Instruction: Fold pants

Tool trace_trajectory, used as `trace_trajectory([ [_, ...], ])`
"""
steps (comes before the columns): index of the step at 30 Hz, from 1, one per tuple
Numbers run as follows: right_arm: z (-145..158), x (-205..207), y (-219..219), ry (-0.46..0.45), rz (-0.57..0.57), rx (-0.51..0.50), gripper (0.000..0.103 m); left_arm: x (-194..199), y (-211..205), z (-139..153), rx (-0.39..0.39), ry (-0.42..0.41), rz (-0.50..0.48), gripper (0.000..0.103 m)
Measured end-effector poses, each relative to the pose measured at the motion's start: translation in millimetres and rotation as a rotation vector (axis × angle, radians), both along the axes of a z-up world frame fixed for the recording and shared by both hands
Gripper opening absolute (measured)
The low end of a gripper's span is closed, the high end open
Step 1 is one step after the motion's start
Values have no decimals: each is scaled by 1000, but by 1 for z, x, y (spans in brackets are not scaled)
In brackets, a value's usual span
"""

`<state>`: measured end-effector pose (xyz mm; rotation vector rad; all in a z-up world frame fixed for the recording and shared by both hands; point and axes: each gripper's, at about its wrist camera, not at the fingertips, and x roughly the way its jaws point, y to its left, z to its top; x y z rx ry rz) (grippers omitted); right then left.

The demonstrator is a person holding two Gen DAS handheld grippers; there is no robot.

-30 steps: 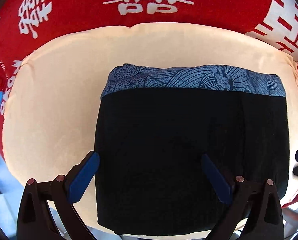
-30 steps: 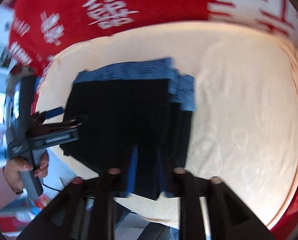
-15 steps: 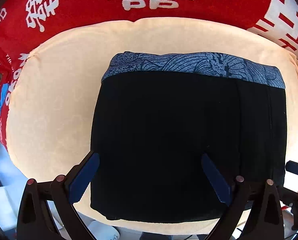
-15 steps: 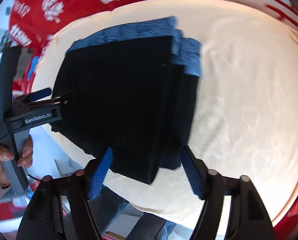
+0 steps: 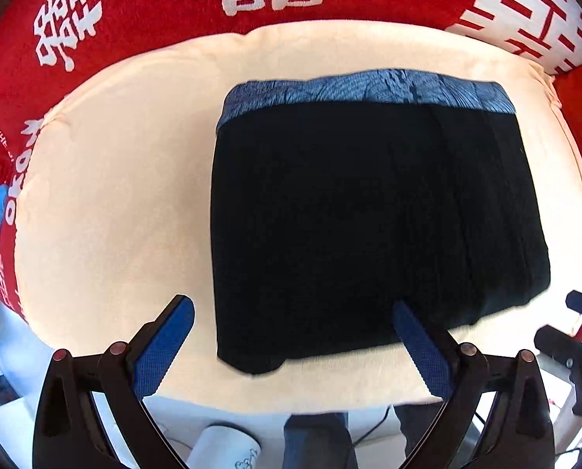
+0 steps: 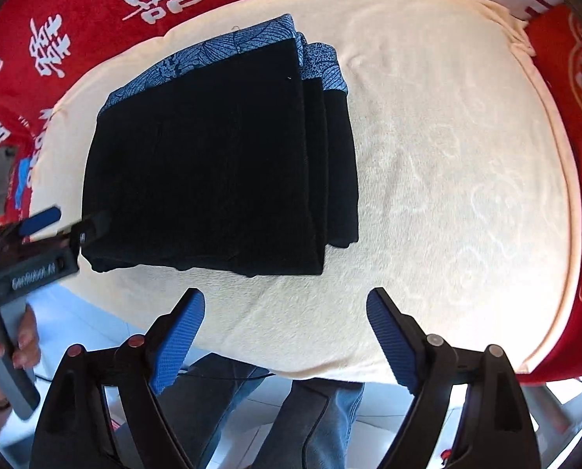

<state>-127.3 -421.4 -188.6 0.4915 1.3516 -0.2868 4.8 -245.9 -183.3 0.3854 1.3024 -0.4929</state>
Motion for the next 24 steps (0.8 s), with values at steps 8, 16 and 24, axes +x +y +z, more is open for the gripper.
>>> trace_trajectory([
  [8, 22, -4, 24, 45, 3, -18, 101, -30, 27, 18, 2, 21, -46, 102],
  [16, 45, -14, 47, 59, 0, -5, 101, -41, 44, 44, -5, 23, -60, 102],
  [24, 76, -9, 60, 21, -34, -77, 101, -43, 59, 76, -49, -29, 9, 102],
])
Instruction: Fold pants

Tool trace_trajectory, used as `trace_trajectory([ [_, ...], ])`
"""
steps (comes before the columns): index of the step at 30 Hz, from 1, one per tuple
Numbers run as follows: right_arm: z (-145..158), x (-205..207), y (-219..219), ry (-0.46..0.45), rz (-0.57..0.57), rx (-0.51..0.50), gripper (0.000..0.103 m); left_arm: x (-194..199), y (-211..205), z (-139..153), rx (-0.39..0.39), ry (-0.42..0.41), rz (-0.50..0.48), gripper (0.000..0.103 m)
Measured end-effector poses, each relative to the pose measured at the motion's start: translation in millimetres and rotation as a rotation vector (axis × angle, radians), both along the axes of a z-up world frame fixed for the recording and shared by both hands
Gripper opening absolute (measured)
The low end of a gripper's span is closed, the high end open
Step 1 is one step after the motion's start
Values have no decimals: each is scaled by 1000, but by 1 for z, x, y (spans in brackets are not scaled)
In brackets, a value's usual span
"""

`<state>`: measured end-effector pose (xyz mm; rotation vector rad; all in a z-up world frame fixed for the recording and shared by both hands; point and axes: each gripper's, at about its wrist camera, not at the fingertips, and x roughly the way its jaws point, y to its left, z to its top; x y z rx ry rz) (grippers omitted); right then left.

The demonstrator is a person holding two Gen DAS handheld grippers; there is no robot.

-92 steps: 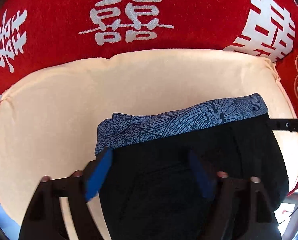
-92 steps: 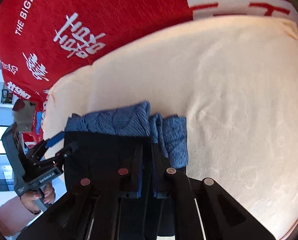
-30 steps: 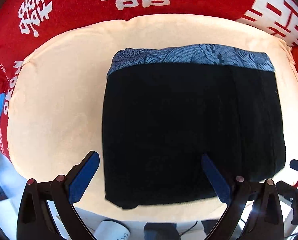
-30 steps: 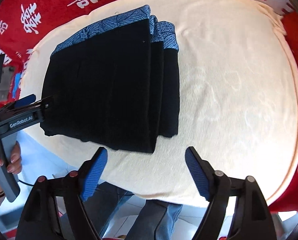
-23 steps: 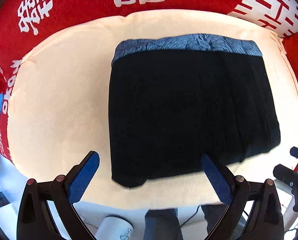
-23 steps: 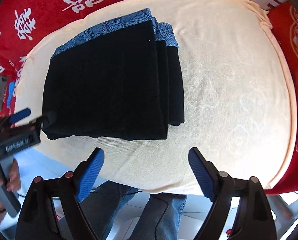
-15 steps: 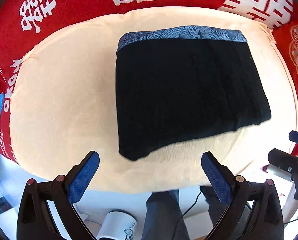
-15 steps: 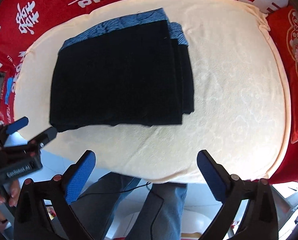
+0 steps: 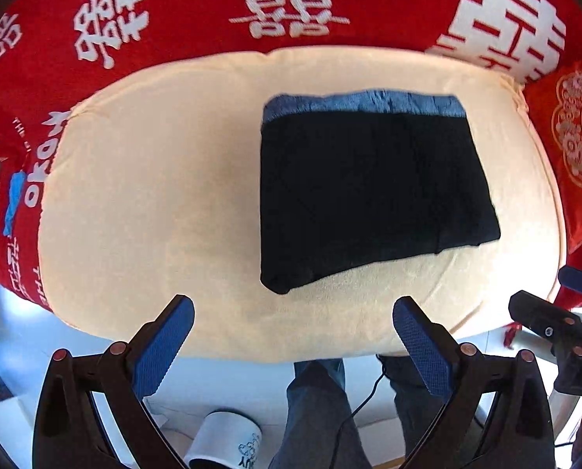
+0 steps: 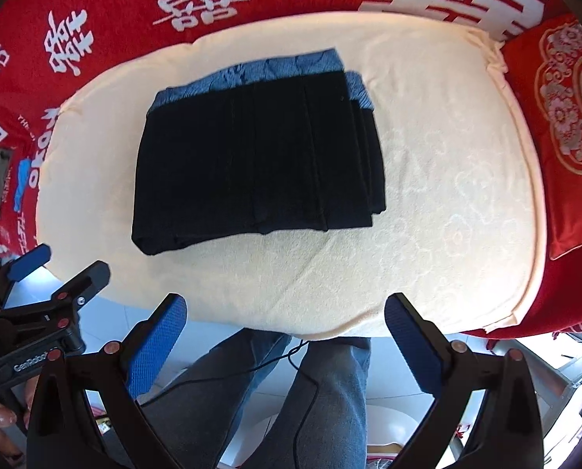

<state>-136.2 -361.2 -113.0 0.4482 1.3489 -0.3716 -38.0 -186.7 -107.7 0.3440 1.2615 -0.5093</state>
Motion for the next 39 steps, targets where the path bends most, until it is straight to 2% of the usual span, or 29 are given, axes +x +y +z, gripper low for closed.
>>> trace_trajectory([
  [6, 16, 2, 1, -16, 4, -48, 101, 5, 0, 3, 1, 1, 27, 102],
  [17, 38, 10, 7, -56, 21, -98, 101, 3, 0, 14, -2, -25, 9, 102],
  [39, 40, 15, 9, -53, 24, -119, 101, 4, 1, 20, -14, -28, 15, 102],
])
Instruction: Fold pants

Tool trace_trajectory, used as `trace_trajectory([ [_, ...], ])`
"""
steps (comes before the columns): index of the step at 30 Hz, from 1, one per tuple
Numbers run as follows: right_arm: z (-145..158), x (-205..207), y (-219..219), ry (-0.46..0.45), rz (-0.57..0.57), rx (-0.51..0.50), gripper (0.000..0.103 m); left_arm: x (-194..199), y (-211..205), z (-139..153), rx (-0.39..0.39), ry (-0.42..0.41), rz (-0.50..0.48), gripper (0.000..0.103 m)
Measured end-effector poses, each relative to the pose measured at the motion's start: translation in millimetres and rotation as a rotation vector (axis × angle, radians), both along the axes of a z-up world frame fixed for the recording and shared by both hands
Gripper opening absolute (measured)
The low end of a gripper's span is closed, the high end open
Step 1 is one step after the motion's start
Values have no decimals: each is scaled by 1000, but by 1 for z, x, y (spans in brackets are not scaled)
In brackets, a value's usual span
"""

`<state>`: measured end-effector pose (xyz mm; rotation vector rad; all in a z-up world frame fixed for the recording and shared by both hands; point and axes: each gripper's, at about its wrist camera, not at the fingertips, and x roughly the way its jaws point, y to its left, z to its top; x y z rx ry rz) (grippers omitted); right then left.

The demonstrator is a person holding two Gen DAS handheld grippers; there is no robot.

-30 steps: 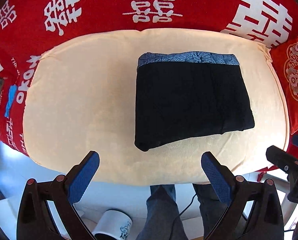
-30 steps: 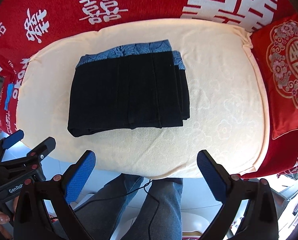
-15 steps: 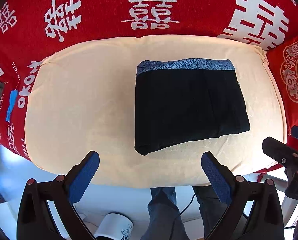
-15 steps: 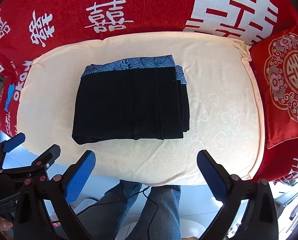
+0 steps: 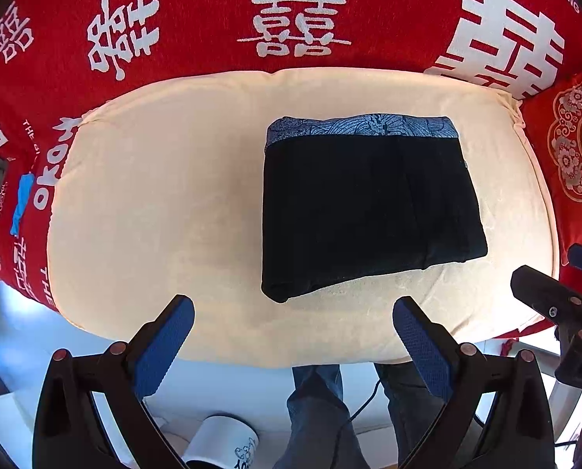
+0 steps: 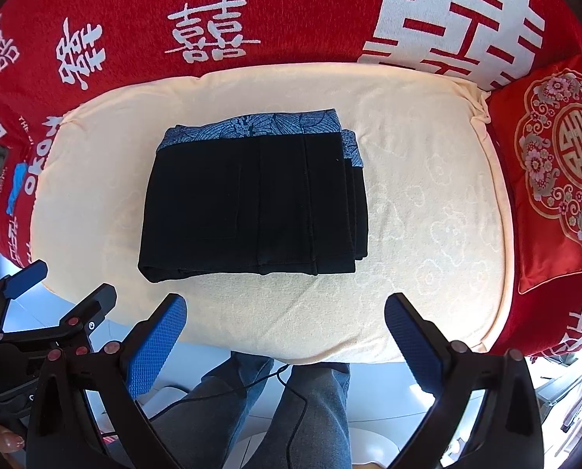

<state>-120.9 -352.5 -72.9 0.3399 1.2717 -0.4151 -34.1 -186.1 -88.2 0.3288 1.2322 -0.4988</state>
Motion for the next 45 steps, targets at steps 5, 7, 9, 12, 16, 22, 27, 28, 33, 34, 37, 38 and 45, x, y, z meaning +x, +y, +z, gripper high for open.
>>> trace_trajectory([
  [5, 0, 1, 1, 0, 1, 0, 101, -1, -1, 0, -1, 0, 2, 102],
  [7, 0, 1, 1, 0, -1, 2, 101, -1, -1, 0, -1, 0, 3, 102],
  [9, 0, 1, 1, 0, -3, 0, 101, -1, -1, 0, -2, 0, 4, 102],
  [12, 1, 1, 1, 1, -2, -1, 101, -1, -2, 0, -2, -1, -5, 102],
  [16, 1, 1, 0, 3, -1, -2, 101, 1, -1, 1, -2, -2, -14, 102],
  [22, 0, 1, 0, 5, -2, 0, 101, 1, 0, 2, 3, -16, -22, 102],
  [27, -2, 0, -1, 7, 0, 1, 101, 1, 1, 1, 3, -19, -34, 102],
  [28, -2, 1, -2, 8, 1, 1, 101, 1, 1, 1, 4, -19, -36, 102],
  [33, -3, 0, -2, 9, 4, 4, 101, 0, 0, 1, 4, -22, -39, 102],
  [34, -3, 1, -2, 10, 5, 4, 101, 0, 0, 1, 3, -23, -40, 102],
  [37, -4, 1, 0, 12, 7, 5, 101, 0, 0, 1, 3, -26, -42, 102],
  [38, -4, 1, 0, 12, 7, 6, 101, 0, 0, 1, 4, -27, -42, 102],
  [45, -4, 0, 0, 12, 5, 6, 101, 1, 1, 2, -1, -34, -47, 102],
])
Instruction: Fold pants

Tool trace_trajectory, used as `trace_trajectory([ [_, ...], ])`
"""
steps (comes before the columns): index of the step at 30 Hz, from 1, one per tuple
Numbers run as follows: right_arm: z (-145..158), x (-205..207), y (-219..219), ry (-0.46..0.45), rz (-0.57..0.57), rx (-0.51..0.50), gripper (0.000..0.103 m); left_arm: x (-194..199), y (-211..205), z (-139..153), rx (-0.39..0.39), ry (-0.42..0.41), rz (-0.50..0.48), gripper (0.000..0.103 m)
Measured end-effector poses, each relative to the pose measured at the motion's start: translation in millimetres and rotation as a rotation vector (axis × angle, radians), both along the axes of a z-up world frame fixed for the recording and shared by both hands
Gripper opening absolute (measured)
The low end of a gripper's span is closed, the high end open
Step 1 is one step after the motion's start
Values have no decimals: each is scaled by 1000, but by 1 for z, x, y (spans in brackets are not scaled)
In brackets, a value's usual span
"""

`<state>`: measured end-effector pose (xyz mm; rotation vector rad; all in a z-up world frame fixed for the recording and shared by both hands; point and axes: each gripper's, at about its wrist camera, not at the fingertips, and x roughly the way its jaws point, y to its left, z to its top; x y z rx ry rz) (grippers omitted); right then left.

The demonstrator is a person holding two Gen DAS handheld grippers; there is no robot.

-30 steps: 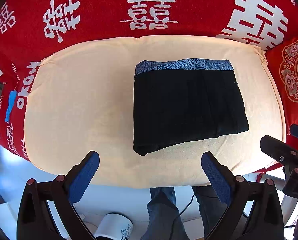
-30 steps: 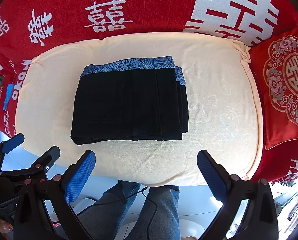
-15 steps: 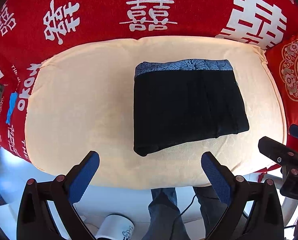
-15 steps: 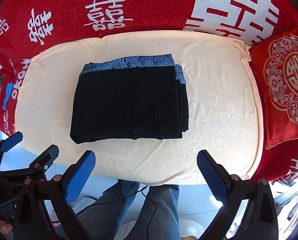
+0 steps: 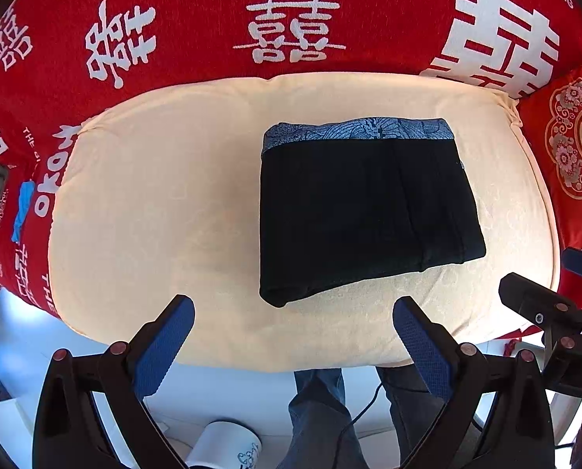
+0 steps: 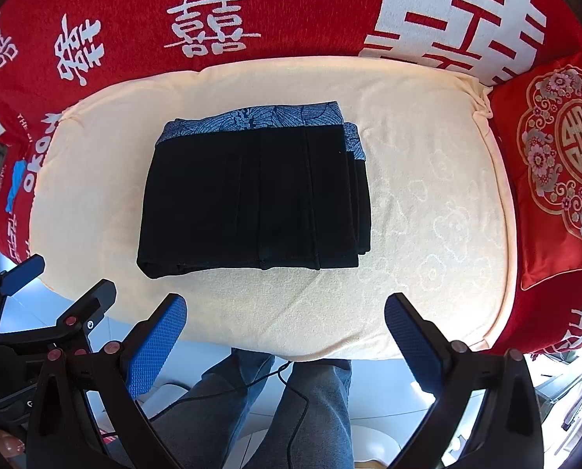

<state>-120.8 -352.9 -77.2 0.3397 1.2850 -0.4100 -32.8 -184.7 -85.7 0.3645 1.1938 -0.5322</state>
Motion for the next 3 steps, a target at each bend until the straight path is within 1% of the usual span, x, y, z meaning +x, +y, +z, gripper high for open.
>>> trace_trajectory([
  [3, 0, 1, -1, 0, 2, 0, 101, 0, 0, 1, -5, -4, -9, 102],
])
